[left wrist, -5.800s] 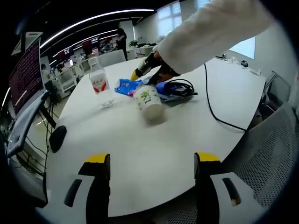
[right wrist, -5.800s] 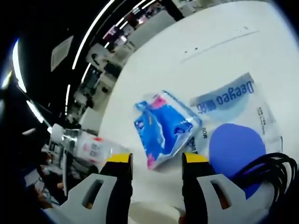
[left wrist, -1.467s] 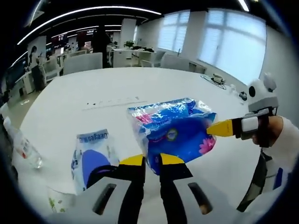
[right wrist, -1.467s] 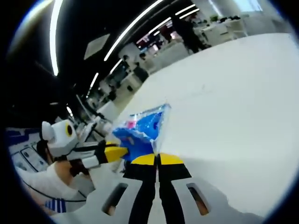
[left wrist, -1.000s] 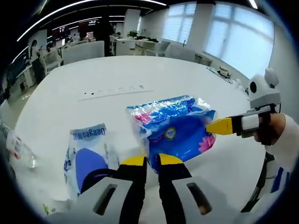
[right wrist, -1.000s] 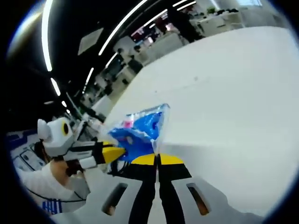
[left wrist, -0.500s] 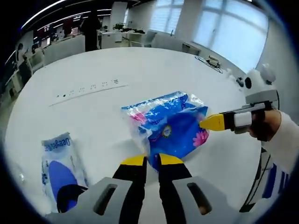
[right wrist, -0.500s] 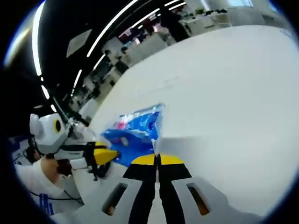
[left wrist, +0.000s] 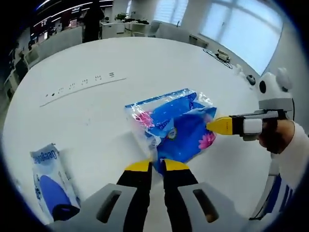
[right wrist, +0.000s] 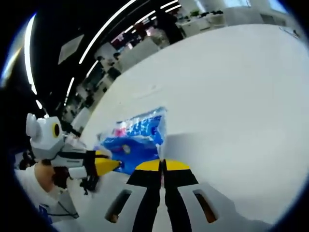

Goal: Arrange the tabletop items into an orderly group along one side of the table until the central work area is clear of visible clutter.

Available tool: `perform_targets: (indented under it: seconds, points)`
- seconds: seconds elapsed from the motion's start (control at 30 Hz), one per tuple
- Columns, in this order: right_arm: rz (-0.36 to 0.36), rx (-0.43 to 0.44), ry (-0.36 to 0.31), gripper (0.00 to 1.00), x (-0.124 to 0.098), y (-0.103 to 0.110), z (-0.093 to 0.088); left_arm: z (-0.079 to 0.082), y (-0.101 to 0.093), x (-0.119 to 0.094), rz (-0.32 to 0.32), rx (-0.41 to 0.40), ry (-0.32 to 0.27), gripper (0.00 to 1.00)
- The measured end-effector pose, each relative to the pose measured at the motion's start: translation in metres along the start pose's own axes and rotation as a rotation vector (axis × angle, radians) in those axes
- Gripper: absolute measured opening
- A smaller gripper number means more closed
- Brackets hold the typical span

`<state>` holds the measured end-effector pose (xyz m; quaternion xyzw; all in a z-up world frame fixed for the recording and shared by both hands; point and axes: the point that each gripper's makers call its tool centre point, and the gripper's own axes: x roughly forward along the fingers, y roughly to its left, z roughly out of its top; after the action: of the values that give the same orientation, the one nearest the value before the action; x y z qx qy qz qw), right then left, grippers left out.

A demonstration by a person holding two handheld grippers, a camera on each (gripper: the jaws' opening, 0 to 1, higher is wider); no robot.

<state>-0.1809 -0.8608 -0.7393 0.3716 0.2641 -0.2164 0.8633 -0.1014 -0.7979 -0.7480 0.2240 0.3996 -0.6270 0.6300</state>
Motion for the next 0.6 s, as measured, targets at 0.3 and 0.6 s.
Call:
perform_targets:
  seconds: [0.3, 0.6]
  points:
    - [-0.012, -0.015, 0.024, 0.00, 0.016, -0.003, -0.004, -0.005, 0.008, 0.000, 0.020, -0.032, 0.013, 0.06]
    - [-0.015, -0.036, 0.036, 0.01, 0.021, -0.005, -0.006, -0.011, 0.011, 0.006, 0.022, -0.055, 0.032, 0.06]
